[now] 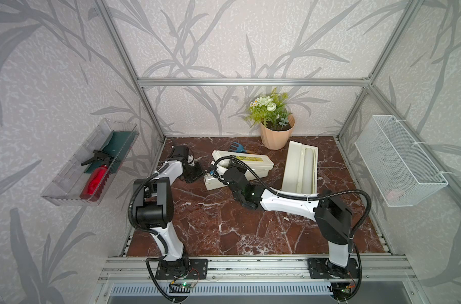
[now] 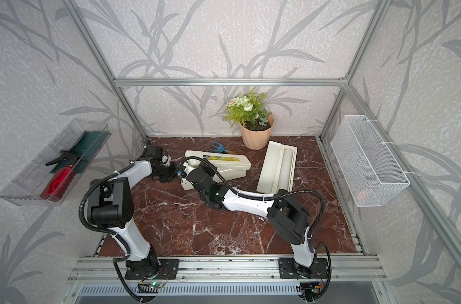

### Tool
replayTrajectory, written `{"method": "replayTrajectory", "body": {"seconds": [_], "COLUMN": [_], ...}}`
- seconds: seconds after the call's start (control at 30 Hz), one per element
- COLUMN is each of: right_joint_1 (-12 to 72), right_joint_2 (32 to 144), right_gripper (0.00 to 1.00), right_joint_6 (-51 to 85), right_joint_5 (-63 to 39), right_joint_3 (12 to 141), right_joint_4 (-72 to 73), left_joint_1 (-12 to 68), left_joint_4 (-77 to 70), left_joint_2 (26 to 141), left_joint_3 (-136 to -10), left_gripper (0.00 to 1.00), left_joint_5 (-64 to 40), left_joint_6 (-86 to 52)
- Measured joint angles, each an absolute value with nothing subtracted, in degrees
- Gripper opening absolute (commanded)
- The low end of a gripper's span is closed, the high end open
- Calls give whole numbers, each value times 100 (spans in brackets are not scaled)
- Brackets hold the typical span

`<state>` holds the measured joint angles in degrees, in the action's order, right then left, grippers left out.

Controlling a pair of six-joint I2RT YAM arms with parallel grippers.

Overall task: Put plastic wrap rolls into dispensers
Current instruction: Close the lid on the plastic wrap cutting box.

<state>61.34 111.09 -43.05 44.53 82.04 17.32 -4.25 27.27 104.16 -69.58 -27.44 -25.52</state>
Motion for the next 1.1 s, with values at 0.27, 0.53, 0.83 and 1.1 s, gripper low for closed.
{"method": "replayTrajectory", "body": {"seconds": [0.27, 0.53, 0.83, 1.1], "right_joint_1": [6130, 6132, 6156, 6224], "right_joint_2": [11225, 11240, 11402, 11544], "right_gripper": [9, 9, 9, 8], "right_joint_6": [-4445, -4517, -4576, -4678], "right_joint_5": [4563, 4711, 4803, 4803], "right_joint_3": [8248, 8143, 8134, 8077], "right_joint_4": [1730, 1732, 1699, 1732], "left_joint_1": [-314, -176, -23, -71], "left_joint_4": [2362, 2001, 1645, 1605], "left_joint_2": [10530, 10604, 10619, 10602], "left_joint_3": [-6904, -6840, -6761, -6729], "left_gripper": [17, 15, 18, 42], "left_joint_5": [-3146, -3367, -3378, -3420], "left_joint_6": [-2777, -3020, -3201, -3365]}}
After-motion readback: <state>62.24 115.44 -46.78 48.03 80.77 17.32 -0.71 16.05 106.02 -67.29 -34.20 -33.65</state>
